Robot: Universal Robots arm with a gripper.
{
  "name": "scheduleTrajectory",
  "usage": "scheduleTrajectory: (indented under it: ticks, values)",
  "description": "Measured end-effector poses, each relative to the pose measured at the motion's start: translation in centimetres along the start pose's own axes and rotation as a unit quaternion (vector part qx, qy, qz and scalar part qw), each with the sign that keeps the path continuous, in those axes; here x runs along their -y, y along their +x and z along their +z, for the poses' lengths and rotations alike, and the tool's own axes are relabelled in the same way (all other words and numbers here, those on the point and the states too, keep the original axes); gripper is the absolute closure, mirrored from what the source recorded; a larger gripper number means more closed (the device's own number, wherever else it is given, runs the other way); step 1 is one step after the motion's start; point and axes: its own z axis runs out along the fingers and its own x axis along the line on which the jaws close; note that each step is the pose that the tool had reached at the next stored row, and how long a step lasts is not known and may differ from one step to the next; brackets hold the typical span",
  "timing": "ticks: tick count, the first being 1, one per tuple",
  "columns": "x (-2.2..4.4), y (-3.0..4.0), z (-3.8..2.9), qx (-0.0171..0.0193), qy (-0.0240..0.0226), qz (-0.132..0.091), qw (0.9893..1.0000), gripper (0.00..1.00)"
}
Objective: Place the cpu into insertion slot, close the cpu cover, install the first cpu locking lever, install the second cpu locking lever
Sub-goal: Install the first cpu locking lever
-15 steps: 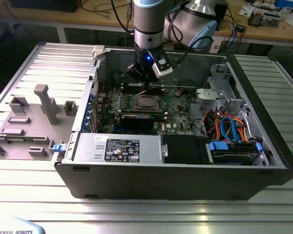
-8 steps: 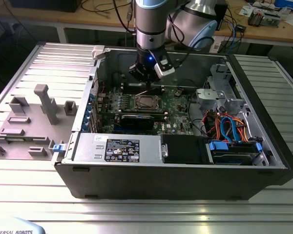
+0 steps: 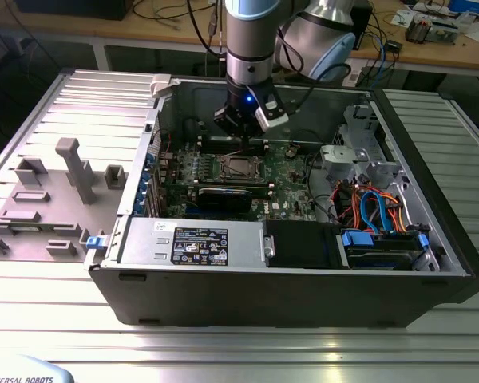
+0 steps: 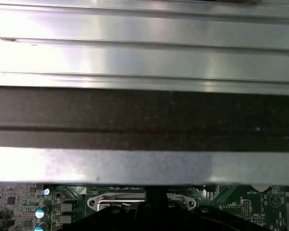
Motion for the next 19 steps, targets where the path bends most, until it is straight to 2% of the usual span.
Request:
scheduleTrajectory:
  ticks: [16,19]
  values:
    - [0.01,-0.02,0.14,0.0000,0.0000,0.000,1.0000,0.89]
    - [0.04,-0.15,0.39,0.0000,0.0000,0.000,1.0000,0.89]
